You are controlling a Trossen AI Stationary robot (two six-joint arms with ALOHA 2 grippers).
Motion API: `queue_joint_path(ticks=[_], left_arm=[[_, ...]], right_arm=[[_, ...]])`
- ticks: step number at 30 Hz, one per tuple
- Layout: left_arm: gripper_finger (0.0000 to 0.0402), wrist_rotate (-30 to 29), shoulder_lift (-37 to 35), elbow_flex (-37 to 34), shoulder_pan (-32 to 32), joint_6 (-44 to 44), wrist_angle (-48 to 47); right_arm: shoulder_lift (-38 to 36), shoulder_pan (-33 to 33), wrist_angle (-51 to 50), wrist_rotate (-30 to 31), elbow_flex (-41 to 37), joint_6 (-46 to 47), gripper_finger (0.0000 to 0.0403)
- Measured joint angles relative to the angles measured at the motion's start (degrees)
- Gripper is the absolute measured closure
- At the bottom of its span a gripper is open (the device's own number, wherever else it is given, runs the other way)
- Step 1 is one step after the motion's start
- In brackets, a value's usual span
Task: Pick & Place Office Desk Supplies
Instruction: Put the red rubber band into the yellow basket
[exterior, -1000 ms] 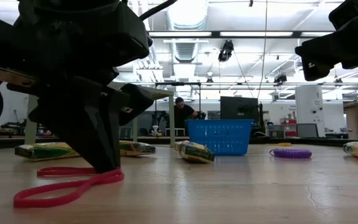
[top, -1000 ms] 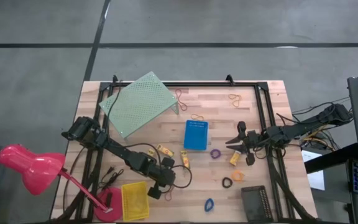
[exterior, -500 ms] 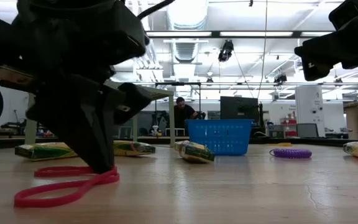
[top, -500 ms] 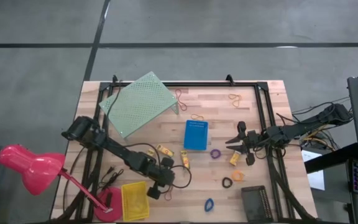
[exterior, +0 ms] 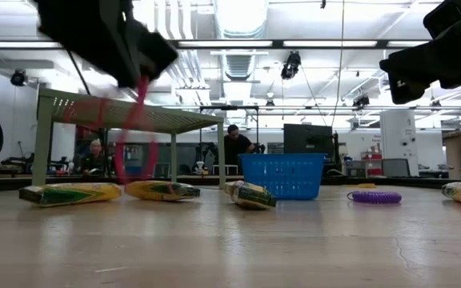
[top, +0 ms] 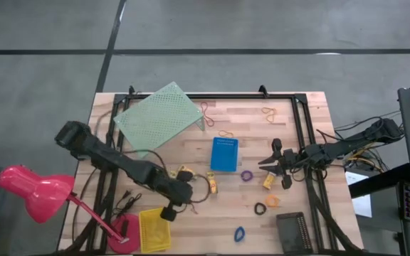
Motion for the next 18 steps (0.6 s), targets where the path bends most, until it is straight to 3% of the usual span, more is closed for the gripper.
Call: queue_joint_path(ticks=[11, 18], left_arm=[[0.0401, -2.8, -20.9, 0.4, 1.0, -21.1, -13.6], [0.0401, -2.6, -25.9, 0.4, -2.6, -34.2, -21.1]], right_arm=[[0.0, 0.0, 0.0, 0.0, 0.0, 0.0, 0.0322], [0.0, 0.0, 0.0, 0.0, 0.0, 0.0, 0.0315]])
